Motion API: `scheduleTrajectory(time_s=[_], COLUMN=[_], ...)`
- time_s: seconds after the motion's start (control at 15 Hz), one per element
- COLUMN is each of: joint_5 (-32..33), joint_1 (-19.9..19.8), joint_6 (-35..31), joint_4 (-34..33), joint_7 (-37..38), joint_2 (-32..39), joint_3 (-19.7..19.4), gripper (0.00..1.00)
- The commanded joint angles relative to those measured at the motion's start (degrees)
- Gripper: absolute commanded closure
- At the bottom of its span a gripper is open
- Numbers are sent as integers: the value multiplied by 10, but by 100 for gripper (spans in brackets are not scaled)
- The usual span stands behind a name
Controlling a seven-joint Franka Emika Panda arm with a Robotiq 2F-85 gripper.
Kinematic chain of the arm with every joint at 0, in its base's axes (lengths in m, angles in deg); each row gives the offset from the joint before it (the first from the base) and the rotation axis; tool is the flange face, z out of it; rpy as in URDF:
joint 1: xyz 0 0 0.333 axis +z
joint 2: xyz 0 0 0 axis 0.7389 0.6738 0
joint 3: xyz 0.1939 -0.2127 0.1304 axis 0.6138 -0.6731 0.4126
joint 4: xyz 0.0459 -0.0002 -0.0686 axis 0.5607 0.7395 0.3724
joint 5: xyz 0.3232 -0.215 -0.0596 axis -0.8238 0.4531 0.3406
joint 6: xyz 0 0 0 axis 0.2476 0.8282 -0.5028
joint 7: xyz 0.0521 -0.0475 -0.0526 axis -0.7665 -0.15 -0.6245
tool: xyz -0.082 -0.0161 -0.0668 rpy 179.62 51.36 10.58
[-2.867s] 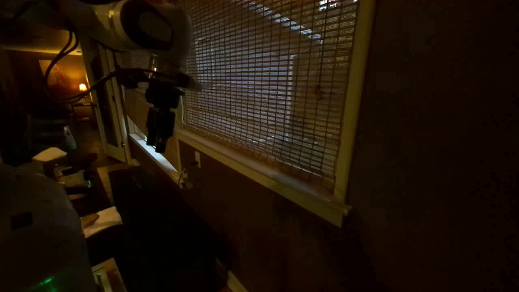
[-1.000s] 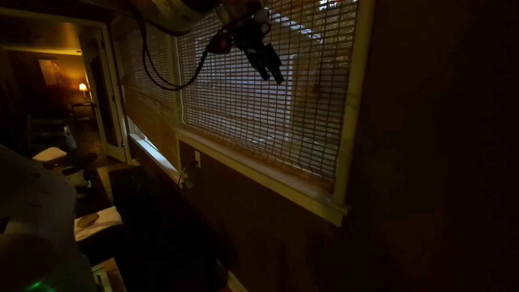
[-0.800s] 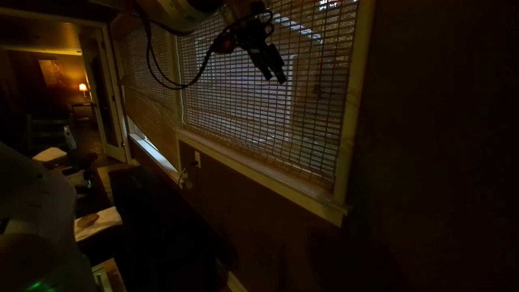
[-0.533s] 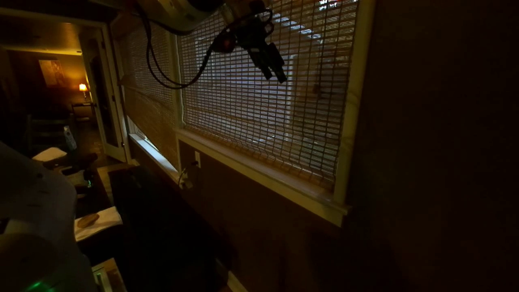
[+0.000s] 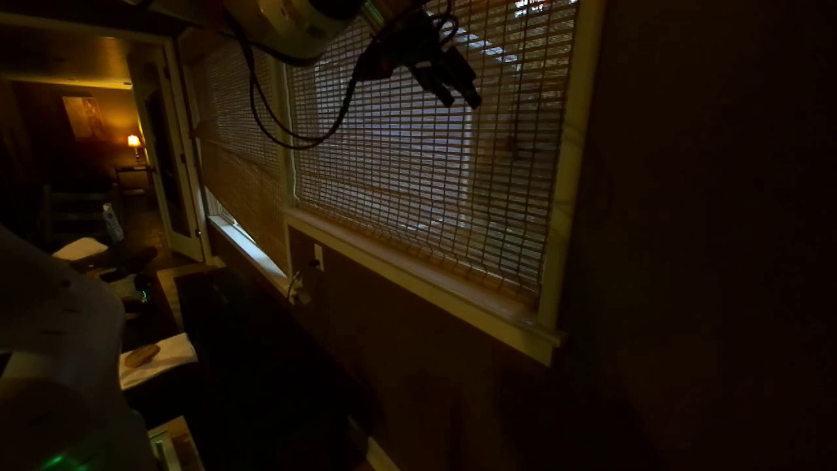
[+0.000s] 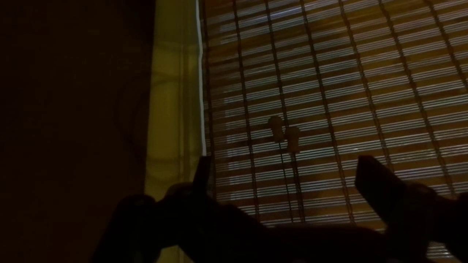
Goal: Open the curtain
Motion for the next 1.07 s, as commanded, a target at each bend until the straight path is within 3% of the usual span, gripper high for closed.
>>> scheduleTrajectory(time_s=[0.0, 0.6, 1.0], joint_5=[23, 16, 67], joint_1=[-15, -30, -67], joint_6=[-72, -198, -273], joint_4=[-5, -10, -29], joint_7=[16, 17, 60], joint_2=[26, 104, 151], joint_3=[5, 5, 27], gripper=[0, 0, 0])
